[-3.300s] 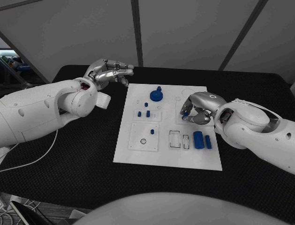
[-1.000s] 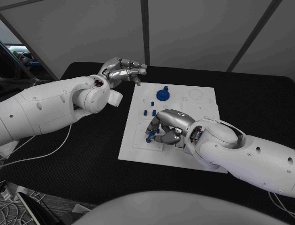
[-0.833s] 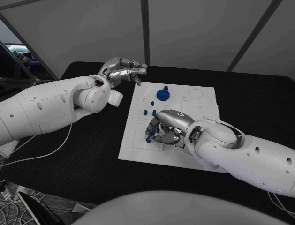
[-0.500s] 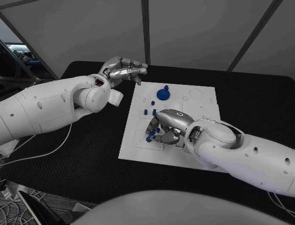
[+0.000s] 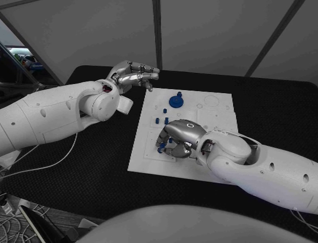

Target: Assemble the parts on the task board

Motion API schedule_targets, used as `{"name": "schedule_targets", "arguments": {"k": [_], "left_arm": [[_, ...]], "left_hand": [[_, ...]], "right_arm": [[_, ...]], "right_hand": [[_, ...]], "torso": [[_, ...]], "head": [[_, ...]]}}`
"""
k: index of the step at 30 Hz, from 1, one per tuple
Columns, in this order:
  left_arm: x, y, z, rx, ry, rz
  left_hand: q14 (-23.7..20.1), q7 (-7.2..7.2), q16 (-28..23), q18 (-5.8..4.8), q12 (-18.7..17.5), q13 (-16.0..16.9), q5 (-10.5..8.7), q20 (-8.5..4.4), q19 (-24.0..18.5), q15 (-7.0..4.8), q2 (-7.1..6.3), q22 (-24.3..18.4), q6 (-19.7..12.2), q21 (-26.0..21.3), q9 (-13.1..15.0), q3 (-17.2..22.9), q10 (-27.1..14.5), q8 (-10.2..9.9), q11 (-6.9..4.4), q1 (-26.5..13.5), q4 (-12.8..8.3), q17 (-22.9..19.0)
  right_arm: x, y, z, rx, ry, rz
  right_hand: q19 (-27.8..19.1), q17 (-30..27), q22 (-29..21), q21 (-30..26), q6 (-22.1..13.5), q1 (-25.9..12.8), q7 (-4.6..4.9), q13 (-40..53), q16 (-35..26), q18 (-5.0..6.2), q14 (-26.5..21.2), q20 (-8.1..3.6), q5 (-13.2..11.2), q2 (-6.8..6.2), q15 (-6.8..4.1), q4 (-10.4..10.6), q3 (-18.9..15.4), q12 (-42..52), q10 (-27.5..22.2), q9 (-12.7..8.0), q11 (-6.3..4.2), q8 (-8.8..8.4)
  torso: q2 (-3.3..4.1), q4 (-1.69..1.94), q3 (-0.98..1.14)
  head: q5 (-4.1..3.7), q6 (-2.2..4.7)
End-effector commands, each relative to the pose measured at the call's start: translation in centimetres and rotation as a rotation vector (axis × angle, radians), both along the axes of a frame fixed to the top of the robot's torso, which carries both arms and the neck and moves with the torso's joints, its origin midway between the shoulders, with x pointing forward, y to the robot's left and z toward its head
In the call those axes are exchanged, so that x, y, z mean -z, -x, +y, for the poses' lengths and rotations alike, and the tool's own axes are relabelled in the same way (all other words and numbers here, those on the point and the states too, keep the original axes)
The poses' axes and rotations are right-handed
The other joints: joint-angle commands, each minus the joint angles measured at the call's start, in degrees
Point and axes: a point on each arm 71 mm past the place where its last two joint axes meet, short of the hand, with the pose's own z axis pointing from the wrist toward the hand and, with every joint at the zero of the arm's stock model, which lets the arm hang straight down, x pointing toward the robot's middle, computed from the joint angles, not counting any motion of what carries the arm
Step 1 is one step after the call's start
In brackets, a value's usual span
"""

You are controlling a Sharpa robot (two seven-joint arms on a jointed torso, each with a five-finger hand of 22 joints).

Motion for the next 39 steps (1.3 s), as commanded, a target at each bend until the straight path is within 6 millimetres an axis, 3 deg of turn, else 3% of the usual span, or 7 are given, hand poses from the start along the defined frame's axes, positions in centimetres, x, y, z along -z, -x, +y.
{"name": "schedule_targets", "arguments": {"k": [1,5,12,18,24,31,39], "left_arm": [[-0.1,0.0,-0.1,0.010,0.007,-0.002],[-0.1,0.0,-0.1,0.009,0.006,-0.002],[-0.1,0.0,0.0,0.008,0.005,-0.001],[-0.1,0.0,0.0,0.006,0.004,0.000],[-0.1,-0.1,0.1,0.004,0.003,0.001],[0.0,-0.1,0.2,0.001,0.002,0.002],[0.0,-0.1,0.3,0.000,0.000,0.005]], "left_hand": [[-0.36,0.28,-0.38,-0.91,0.27,-0.06,-0.14,-0.08,-0.17,-0.04,0.42,-0.04,-0.13,-0.22,-0.08,-0.07,-0.47,-0.23,0.12,0.13,-0.14,-0.10],[-0.36,0.30,-0.39,-0.92,0.28,-0.06,-0.14,-0.07,-0.17,-0.03,0.46,-0.04,-0.16,-0.23,-0.08,-0.09,-0.48,-0.24,0.13,0.10,-0.12,-0.12],[-0.36,0.30,-0.39,-0.92,0.28,-0.06,-0.14,-0.07,-0.17,-0.03,0.46,-0.04,-0.16,-0.23,-0.08,-0.09,-0.48,-0.24,0.13,0.10,-0.12,-0.12],[-0.35,0.38,-0.41,-0.92,0.27,-0.08,-0.15,-0.08,-0.17,-0.01,0.39,-0.02,-0.39,-0.23,-0.13,-0.15,-0.58,-0.35,0.17,0.09,-0.15,-0.16],[-0.35,0.41,-0.42,-0.93,0.27,-0.08,-0.15,-0.07,-0.17,0.00,0.38,-0.02,-0.48,-0.24,-0.14,-0.17,-0.64,-0.39,0.20,0.07,-0.15,-0.18],[-0.35,0.41,-0.42,-0.93,0.27,-0.08,-0.15,-0.07,-0.17,0.00,0.38,-0.02,-0.48,-0.24,-0.14,-0.17,-0.64,-0.39,0.20,0.07,-0.15,-0.18],[-0.34,0.43,-0.43,-0.93,0.26,-0.09,-0.15,-0.07,-0.16,0.02,0.41,-0.01,-0.54,-0.24,-0.15,-0.18,-0.67,-0.41,0.22,0.07,-0.15,-0.20]], "right_arm": [[0.6,0.4,0.1,-0.015,0.046,-0.003],[0.7,0.2,-0.1,-0.001,0.050,-0.007],[0.5,0.0,-0.3,0.027,0.023,-0.030],[0.1,0.1,-0.4,0.036,-0.014,-0.055],[-0.5,0.3,-0.7,0.050,-0.058,-0.087],[-1.7,0.8,-2.3,0.077,-0.176,-0.121],[-3.1,-0.3,-7.2,0.209,-0.264,0.017]], "right_hand": [[-0.58,-0.06,-0.19,-0.07,-0.30,-0.49,0.39,0.14,0.03,-0.87,2.66,0.07,0.37,-0.53,0.04,-0.29,-0.32,-0.23,0.97,0.03,-0.77,-0.51],[-0.89,-0.11,-0.56,-0.30,-1.26,-1.53,0.73,0.07,-0.01,-0.85,2.63,0.24,0.66,-1.34,0.32,-0.14,-1.01,-1.15,0.13,-0.23,-0.43,-1.19],[-4.51,-1.84,-6.86,-4.32,-8.46,-4.55,2.47,-1.91,-1.05,0.16,1.95,2.31,0.29,-4.29,2.61,1.03,-4.10,-5.04,-10.11,-1.23,2.30,-2.83],[-5.77,-2.98,-9.86,-6.50,-11.48,-4.29,1.95,-1.81,-1.71,0.68,1.38,2.67,0.41,-4.34,2.76,1.53,-8.41,-3.73,-13.86,-1.18,2.42,-2.84],[-7.40,-5.16,-13.54,-9.20,-12.71,-2.32,0.75,-1.62,-3.00,1.19,0.38,3.08,0.85,-3.40,3.17,3.14,-14.42,-0.79,-17.67,-1.00,2.95,-2.66],[-7.64,-6.03,-14.43,-9.88,-13.31,-1.29,0.26,-1.46,-3.43,1.33,0.03,3.12,1.94,-2.83,3.19,4.63,-16.31,1.72,-18.48,-1.01,2.81,-2.71],[-4.11,-4.65,-9.79,-6.82,-6.96,-0.96,1.55,-0.12,-2.47,0.61,1.30,1.71,2.08,-0.36,1.40,6.07,-14.51,8.35,-7.24,-0.02,0.63,-0.31]], "torso": [[0.03,0.00,0.03],[-0.06,-0.03,0.00],[-0.03,-0.02,0.07],[0.01,-0.02,0.07],[0.04,-0.09,0.08],[-0.08,-0.26,0.17],[-0.18,-0.13,-0.01]], "head": [[-0.04,0.00],[-0.08,0.00],[-0.13,0.12],[-0.25,0.22],[-0.20,0.43],[-0.60,0.63],[-2.67,1.40]]}}
